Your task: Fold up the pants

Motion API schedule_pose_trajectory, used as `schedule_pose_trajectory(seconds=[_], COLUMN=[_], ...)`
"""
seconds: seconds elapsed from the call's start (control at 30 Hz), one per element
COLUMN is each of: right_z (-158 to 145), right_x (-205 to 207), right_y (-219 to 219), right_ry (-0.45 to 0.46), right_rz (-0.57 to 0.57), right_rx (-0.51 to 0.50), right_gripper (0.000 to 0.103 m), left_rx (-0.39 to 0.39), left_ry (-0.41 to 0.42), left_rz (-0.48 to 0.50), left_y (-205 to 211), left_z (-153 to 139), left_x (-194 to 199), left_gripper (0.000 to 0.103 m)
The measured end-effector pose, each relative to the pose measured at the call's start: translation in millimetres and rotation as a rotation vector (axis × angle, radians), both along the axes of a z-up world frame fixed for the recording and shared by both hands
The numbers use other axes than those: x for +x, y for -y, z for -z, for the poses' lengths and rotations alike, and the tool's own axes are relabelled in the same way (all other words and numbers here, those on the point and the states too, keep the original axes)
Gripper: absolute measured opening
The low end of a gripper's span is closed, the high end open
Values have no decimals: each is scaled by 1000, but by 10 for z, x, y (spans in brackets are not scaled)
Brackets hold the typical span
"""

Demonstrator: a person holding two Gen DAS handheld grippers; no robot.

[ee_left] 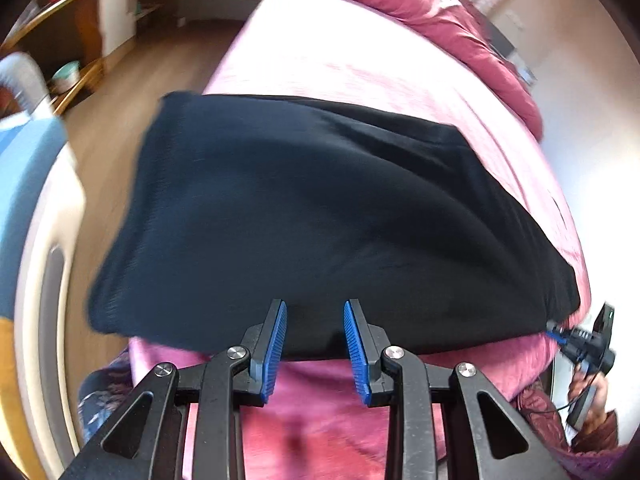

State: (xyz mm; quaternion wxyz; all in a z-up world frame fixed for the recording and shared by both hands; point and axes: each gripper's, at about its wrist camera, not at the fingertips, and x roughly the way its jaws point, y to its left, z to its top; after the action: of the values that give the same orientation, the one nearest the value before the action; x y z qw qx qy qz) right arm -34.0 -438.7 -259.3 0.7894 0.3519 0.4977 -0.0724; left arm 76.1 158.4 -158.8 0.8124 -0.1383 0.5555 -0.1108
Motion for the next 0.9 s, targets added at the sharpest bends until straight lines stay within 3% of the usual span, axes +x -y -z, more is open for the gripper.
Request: schedule_pose_trajectory(seconds=[0.17,0.27,0.33,0.4,0.5,0.63,0.73,0.87,0.9], right_z=[-154,-419,-562,-680,-761,-714,-638,-397,-345], right_x=[-56,-74,-34,82,302,587,671,736,763], right_y=[-24,-187,-353,-605,-1069,-1677,-2056,-2446,-2512], right_ry=[-31,-19,12,48,90,115,116,89,77], right_rz=[-78,-140,-196,-268,-392,-541,-634,-709,-722], right_rx=[-49,-197,-242,-252,-261,-251,-254,-255,-253], right_gripper=[17,18,21,21,21,21,21,21,21], left_rx=[-36,-68,-110,-192,-287,-320,-367,-352,-344], left_ry=[-27,-41,-62,-93,-140,-169,-184,-154,-134], left_rz=[-183,-317,-407,-482,-526,-540,-548,-507,-500], left_y=[-561,-951,-1203,-1392,-1490,-1515,-1498,-1438,-1435], left_z=[-3,23,83,193,348,481,530,521,505], left_x=[-81,-136,-182,-219,-261,-240,-169,-83,-81], left_gripper=[34,41,50,50,50,50,48,18,15])
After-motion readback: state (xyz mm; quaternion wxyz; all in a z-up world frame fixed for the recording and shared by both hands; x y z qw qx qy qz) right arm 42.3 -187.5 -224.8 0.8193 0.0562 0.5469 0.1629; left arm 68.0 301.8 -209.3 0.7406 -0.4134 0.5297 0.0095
